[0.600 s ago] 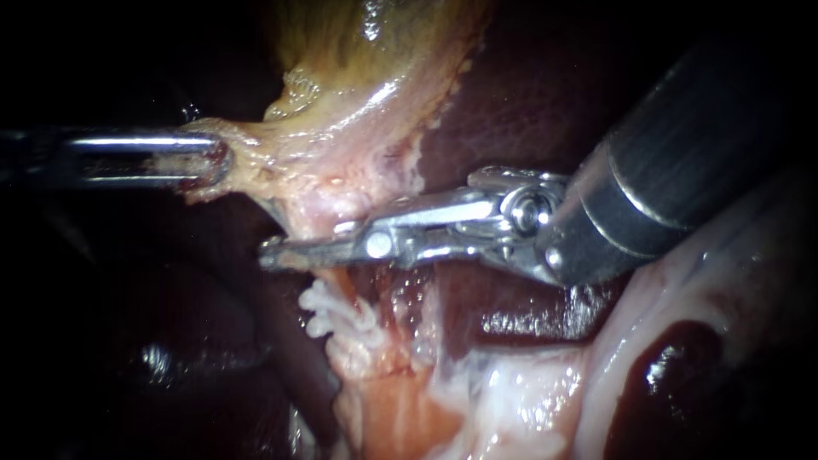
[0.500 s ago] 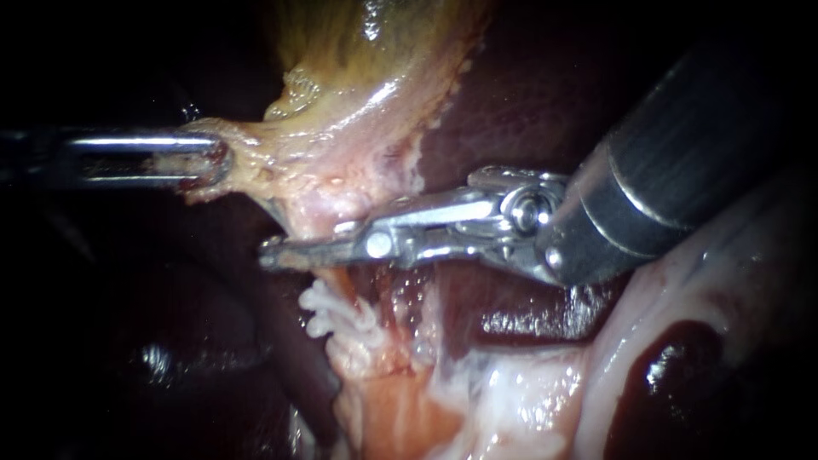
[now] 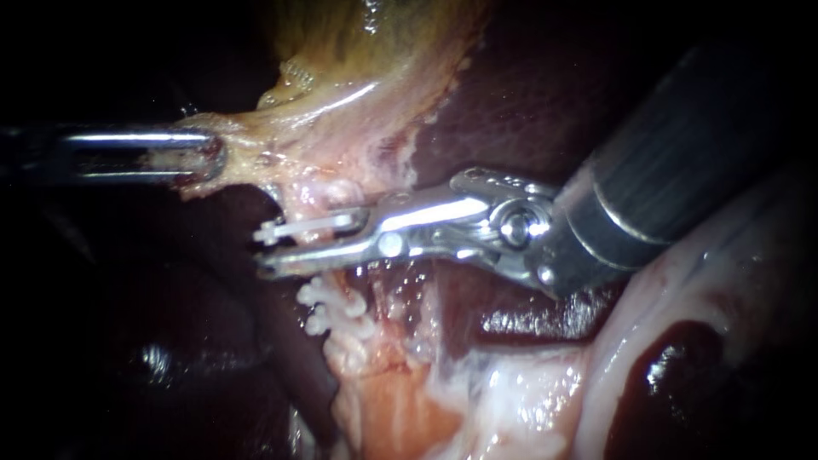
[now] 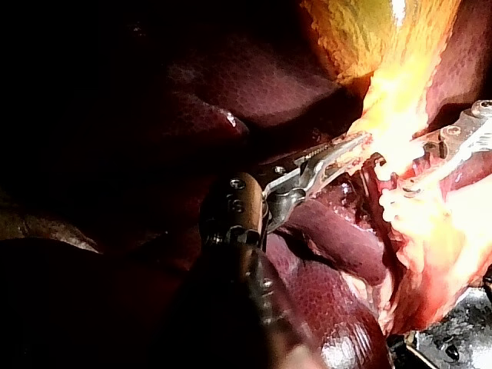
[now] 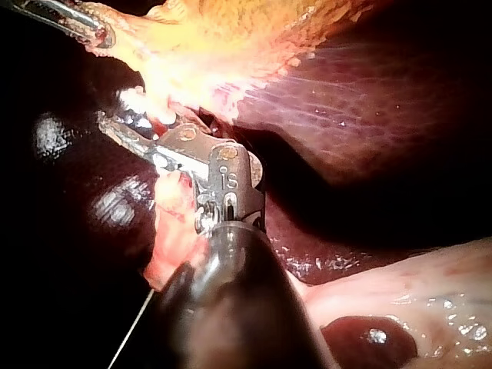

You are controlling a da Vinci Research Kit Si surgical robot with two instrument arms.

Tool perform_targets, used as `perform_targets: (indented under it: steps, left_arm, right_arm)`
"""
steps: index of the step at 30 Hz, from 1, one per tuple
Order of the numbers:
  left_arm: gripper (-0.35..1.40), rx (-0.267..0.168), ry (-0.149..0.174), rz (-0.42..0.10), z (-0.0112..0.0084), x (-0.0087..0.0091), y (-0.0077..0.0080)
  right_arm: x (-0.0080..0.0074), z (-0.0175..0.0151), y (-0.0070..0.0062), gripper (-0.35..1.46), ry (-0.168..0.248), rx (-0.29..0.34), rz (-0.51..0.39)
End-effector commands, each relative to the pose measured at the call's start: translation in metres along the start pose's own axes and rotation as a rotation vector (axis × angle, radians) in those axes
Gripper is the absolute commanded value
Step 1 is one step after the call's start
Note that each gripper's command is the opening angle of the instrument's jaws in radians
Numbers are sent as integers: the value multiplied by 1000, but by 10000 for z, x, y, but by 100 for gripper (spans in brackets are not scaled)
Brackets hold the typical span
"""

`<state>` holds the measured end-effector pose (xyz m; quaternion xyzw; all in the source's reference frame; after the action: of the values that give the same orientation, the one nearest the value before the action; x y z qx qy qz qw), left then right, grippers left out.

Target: Going back third clip left tube

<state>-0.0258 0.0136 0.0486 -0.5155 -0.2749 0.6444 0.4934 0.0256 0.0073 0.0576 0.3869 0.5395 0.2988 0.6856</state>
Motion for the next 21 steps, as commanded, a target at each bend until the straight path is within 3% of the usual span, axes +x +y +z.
perform_targets:
  steps: [1,5,8,16,21]
  left_arm:
    - [-35,0,0,1,0,0,0]
    - [-35,0,0,1,0,-1,1]
    - [-35,0,0,1,0,-1,1]
    - [-35,-1,-1,2,-4,-2,0]
    - [-35,-1,-1,2,-5,-2,1]
  right_arm:
    - [-2,-2,2,50,1,-6,-18]
    - [-9,-10,7,50,-9,-13,-104]
    - [-16,-23,4,50,-14,-36,-219]
    - [-45,-97,-25,50,-18,-84,-492]
    - [-65,-152,-39,50,-25,-84,-569]
